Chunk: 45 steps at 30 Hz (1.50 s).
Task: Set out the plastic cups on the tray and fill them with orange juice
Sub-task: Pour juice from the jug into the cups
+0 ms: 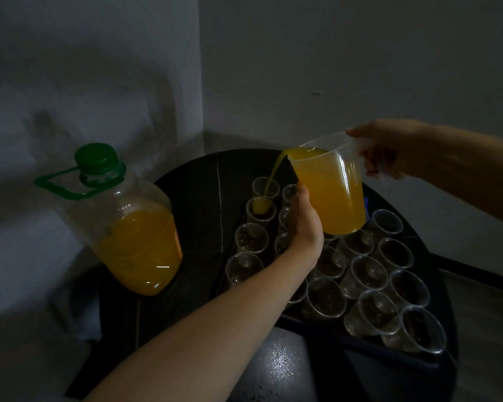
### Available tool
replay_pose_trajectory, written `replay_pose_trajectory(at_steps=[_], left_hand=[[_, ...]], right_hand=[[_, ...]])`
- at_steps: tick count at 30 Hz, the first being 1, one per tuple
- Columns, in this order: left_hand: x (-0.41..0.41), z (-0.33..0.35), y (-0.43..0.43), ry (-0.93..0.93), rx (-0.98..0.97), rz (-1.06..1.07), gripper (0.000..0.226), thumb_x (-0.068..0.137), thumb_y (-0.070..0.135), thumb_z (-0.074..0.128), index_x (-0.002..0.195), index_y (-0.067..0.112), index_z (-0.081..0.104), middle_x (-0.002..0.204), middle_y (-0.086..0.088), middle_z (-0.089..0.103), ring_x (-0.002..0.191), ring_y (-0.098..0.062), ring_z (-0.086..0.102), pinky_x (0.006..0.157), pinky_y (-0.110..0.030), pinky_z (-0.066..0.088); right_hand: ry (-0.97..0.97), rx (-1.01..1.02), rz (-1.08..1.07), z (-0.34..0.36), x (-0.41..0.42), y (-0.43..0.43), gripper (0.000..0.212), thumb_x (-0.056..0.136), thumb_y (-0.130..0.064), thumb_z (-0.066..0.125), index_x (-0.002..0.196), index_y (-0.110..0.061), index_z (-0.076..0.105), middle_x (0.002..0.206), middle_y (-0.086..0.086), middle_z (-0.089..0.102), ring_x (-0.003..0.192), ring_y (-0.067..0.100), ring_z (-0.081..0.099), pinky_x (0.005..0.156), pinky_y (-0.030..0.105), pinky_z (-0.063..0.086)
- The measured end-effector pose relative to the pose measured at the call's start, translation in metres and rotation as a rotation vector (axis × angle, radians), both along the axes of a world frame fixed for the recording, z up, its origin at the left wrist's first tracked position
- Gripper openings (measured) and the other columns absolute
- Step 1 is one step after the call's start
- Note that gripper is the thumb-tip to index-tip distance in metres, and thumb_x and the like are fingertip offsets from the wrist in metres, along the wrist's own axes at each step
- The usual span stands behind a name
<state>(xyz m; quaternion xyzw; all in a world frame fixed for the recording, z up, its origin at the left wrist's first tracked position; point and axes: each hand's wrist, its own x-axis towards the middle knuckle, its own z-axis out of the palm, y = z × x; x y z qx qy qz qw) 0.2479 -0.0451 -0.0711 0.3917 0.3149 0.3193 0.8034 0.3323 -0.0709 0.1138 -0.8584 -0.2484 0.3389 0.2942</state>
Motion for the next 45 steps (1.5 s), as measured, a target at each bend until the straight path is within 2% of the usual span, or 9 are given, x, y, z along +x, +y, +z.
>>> replay_pose_trajectory(at_steps=[4,8,12,16,18,22,27,38,45], left_hand=[[0.001,-0.001,0.000,0.021,0.002,0.017,0.054,0.106,0.056,0.030,0.149,0.025,0.041,0.145,-0.008,0.052,0.129,-0.024,0.053,0.110,-0.046,0.042],[0.001,0.000,-0.002,0.036,0.009,0.024,0.055,0.105,0.057,0.031,0.149,0.026,0.042,0.144,-0.008,0.053,0.128,-0.024,0.054,0.112,-0.051,0.042],[-0.001,0.002,-0.002,0.038,0.007,0.023,0.042,0.106,0.055,0.031,0.137,0.031,0.046,0.141,-0.007,0.054,0.126,-0.024,0.055,0.112,-0.052,0.042],[-0.003,0.003,-0.003,0.048,0.014,0.001,0.050,0.106,0.057,0.029,0.146,0.030,0.042,0.144,-0.007,0.052,0.129,-0.024,0.052,0.113,-0.052,0.040],[-0.004,0.004,-0.003,0.052,0.008,0.005,0.049,0.106,0.056,0.029,0.147,0.030,0.041,0.144,-0.007,0.051,0.128,-0.024,0.052,0.112,-0.049,0.041],[-0.006,0.006,-0.007,0.045,0.016,-0.009,0.048,0.107,0.054,0.027,0.147,0.030,0.040,0.144,-0.005,0.051,0.125,-0.020,0.052,0.110,-0.046,0.041],[-0.005,0.009,-0.009,0.042,0.015,-0.022,0.051,0.108,0.052,0.025,0.151,0.029,0.035,0.147,-0.005,0.048,0.126,-0.019,0.050,0.111,-0.046,0.039],[-0.006,0.013,-0.008,0.030,0.006,-0.033,0.052,0.109,0.051,0.024,0.154,0.026,0.032,0.151,-0.009,0.045,0.137,-0.026,0.046,0.117,-0.052,0.035],[-0.005,0.013,-0.007,0.040,0.008,-0.039,0.051,0.109,0.052,0.023,0.152,0.027,0.034,0.149,-0.007,0.047,0.134,-0.024,0.047,0.116,-0.051,0.036]], right_hand=[[-0.012,-0.019,-0.006,-0.002,0.003,0.002,0.037,0.102,-0.040,0.048,0.077,-0.013,0.048,0.064,0.004,0.045,0.057,0.014,0.044,0.052,0.026,0.039],[-0.007,-0.038,-0.008,-0.003,0.005,0.004,0.038,0.101,-0.040,0.048,0.075,-0.012,0.048,0.063,0.005,0.045,0.057,0.015,0.044,0.052,0.027,0.041],[-0.012,-0.050,-0.012,-0.003,0.007,0.005,0.037,0.101,-0.041,0.048,0.079,-0.012,0.050,0.066,0.006,0.046,0.059,0.017,0.044,0.060,0.030,0.038],[0.007,-0.021,-0.034,-0.007,0.009,0.006,0.033,0.101,-0.037,0.049,0.081,-0.012,0.050,0.069,0.006,0.045,0.061,0.016,0.044,0.064,0.029,0.040],[0.006,-0.016,-0.053,-0.008,0.009,0.006,0.031,0.100,-0.035,0.051,0.080,-0.012,0.050,0.069,0.005,0.045,0.061,0.015,0.044,0.063,0.028,0.041],[0.001,-0.050,-0.034,-0.008,0.007,0.005,0.033,0.102,-0.035,0.048,0.079,-0.011,0.050,0.065,0.005,0.045,0.056,0.014,0.043,0.041,0.022,0.041],[0.012,-0.040,-0.043,-0.007,0.011,0.005,0.034,0.101,-0.038,0.050,0.081,-0.011,0.051,0.067,0.006,0.046,0.060,0.016,0.044,0.061,0.029,0.039],[0.041,-0.062,-0.103,-0.002,0.010,0.009,0.037,0.100,-0.041,0.050,0.077,-0.012,0.048,0.066,0.004,0.044,0.056,0.014,0.041,0.055,0.027,0.036],[0.061,-0.055,-0.152,-0.002,0.012,0.014,0.035,0.098,-0.040,0.056,0.077,-0.013,0.051,0.066,0.003,0.047,0.058,0.014,0.044,0.061,0.027,0.040]])
